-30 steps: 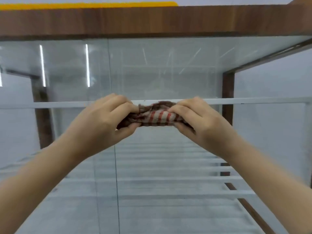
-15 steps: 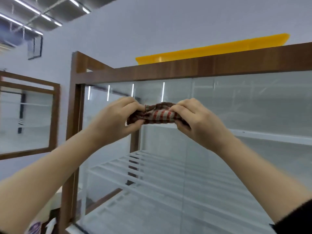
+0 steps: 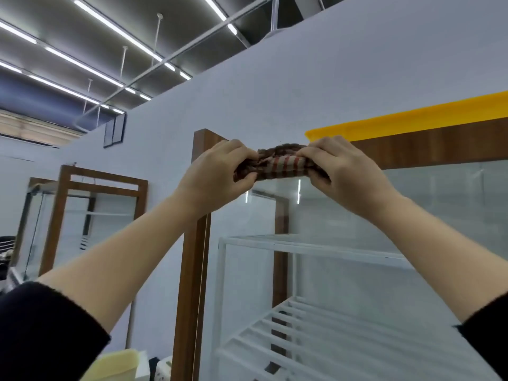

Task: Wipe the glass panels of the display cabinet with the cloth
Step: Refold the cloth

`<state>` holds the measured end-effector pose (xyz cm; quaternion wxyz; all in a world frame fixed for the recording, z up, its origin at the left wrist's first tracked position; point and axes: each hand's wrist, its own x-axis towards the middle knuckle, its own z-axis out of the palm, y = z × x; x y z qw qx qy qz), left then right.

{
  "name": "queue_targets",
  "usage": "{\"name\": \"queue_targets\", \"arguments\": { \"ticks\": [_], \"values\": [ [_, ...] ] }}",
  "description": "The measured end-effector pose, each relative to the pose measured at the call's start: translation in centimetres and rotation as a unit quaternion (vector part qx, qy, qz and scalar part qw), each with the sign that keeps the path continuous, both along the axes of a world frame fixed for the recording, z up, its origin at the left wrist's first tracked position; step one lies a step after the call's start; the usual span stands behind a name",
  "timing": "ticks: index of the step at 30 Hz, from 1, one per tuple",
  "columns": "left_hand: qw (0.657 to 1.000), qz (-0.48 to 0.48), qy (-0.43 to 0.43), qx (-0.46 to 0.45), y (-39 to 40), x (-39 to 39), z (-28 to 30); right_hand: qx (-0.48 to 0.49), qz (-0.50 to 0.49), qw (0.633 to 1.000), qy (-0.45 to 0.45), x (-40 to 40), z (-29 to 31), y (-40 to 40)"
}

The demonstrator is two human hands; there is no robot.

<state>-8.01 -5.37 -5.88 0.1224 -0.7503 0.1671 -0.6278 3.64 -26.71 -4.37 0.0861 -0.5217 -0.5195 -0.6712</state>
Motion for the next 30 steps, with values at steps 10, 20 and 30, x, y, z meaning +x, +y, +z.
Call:
{"name": "queue_targets", "arguments": {
  "ticks": [10,20,30],
  "values": [
    [0.996,-0.046,-0.072,-0.014,5.3,7.0,5.8,0.067,-0.093,0.993,0.014,2.2,4.8,4.0],
    [0.986,-0.126,-0.088,-0.062,6.2,12.8,7.4,0.047,-0.143,0.985,0.087,4.2,7.9,4.3],
    [0.968,-0.238,-0.016,-0.078,7.7,14.9,6.8,-0.007,-0.164,0.969,0.186,3.8,7.7,3.7]
  ]
}}
